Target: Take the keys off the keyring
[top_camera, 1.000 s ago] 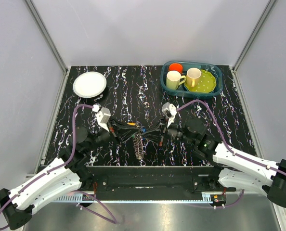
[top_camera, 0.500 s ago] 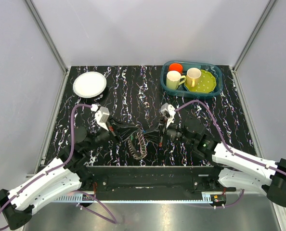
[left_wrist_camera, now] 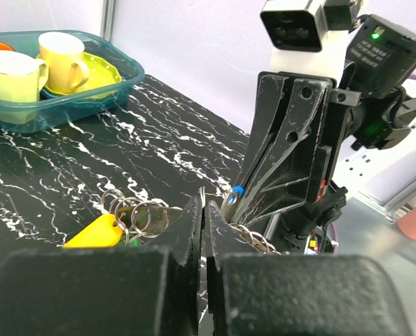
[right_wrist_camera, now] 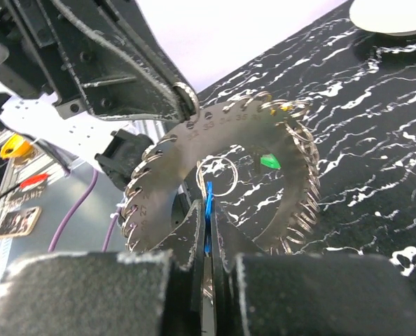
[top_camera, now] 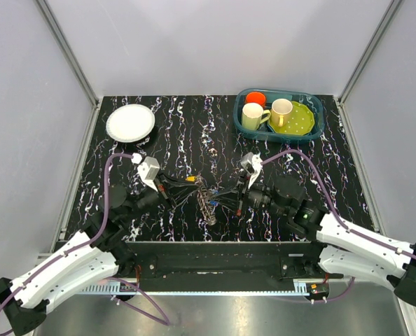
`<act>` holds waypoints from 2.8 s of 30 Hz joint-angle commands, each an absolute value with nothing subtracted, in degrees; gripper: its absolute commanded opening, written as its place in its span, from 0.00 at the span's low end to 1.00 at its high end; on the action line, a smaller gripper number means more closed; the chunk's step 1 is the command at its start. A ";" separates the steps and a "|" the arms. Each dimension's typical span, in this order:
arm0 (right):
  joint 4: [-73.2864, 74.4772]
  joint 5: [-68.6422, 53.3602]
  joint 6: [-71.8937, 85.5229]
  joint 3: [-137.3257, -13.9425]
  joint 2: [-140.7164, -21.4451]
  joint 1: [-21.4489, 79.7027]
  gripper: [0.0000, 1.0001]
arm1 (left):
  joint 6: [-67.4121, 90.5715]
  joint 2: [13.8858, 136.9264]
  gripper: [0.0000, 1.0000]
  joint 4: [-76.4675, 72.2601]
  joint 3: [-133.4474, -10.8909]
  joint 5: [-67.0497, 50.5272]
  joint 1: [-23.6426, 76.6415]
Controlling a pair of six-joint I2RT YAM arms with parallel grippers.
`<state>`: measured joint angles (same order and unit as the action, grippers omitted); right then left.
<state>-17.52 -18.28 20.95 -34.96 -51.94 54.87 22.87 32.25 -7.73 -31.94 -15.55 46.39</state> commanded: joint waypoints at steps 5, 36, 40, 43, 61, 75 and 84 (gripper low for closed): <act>-7.48 -0.54 22.59 -38.23 -46.15 55.37 0.00 | 19.60 30.76 0.00 -4.66 -34.10 -9.77 46.14; 25.14 33.30 43.76 -45.97 -70.65 21.11 0.05 | 24.87 45.87 0.00 -6.40 -33.40 -0.53 44.57; 24.70 34.98 44.74 -46.14 -75.84 19.60 0.00 | 25.75 50.53 0.00 -8.70 -34.80 -2.72 43.77; 24.78 36.91 44.21 -46.76 -78.39 18.72 0.02 | 26.28 53.96 0.00 -10.63 -35.77 -2.81 43.33; 24.44 24.71 33.23 -44.83 -56.71 17.67 1.00 | 30.41 71.09 0.00 -21.10 -43.07 -16.79 31.38; 29.18 8.88 32.52 -45.88 -52.21 17.58 1.00 | 29.97 60.92 0.00 -5.91 -34.71 -1.79 30.23; 29.18 6.07 34.01 -47.55 -51.86 17.67 1.00 | 29.36 51.32 0.00 10.55 -36.66 7.81 30.67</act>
